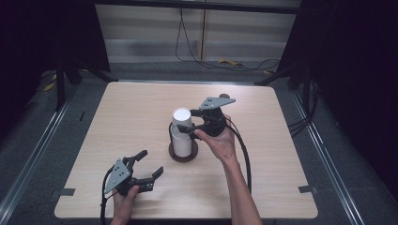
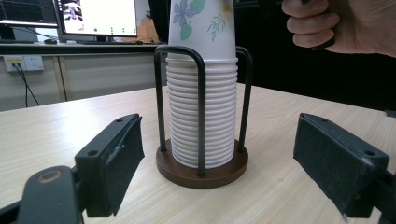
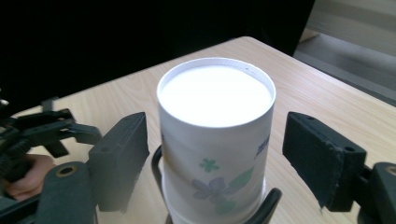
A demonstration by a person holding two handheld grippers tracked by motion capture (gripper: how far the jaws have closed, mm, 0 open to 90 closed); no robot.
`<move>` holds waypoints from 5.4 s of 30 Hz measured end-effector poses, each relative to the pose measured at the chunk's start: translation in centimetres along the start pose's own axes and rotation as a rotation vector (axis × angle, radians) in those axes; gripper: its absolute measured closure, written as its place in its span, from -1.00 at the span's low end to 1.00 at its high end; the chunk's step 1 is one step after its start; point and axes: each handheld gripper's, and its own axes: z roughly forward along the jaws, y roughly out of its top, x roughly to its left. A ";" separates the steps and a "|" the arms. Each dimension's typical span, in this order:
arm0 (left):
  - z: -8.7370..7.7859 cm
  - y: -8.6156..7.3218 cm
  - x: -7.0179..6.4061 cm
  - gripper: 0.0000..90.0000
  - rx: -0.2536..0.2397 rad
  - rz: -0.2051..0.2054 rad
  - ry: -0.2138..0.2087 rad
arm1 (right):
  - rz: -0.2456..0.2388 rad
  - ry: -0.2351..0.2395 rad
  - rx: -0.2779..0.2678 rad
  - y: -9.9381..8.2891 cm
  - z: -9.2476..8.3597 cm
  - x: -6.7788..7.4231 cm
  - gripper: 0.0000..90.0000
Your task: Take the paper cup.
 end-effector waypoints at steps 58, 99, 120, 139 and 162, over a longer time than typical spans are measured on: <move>-0.1 0.0 0.1 -0.65 0.003 0.005 -0.024 | 0.012 0.008 -0.067 2.3 0.0 0.6 -0.23; 0.3 0.1 -0.3 -0.65 0.033 0.029 -0.003 | 0.060 0.037 -0.355 2.3 -3.6 0.4 -0.22; 1.5 0.4 0.2 -0.65 0.097 -0.032 -0.036 | 0.074 0.044 -0.408 -0.2 -7.5 0.6 -0.21; 3.3 2.1 -1.5 -0.65 0.154 0.031 -0.147 | 0.093 0.083 -0.360 -3.9 -8.3 1.2 -0.21; 4.3 3.8 -2.1 -0.60 0.160 0.029 -0.233 | 0.132 0.170 -0.295 -7.4 -6.3 2.5 -0.22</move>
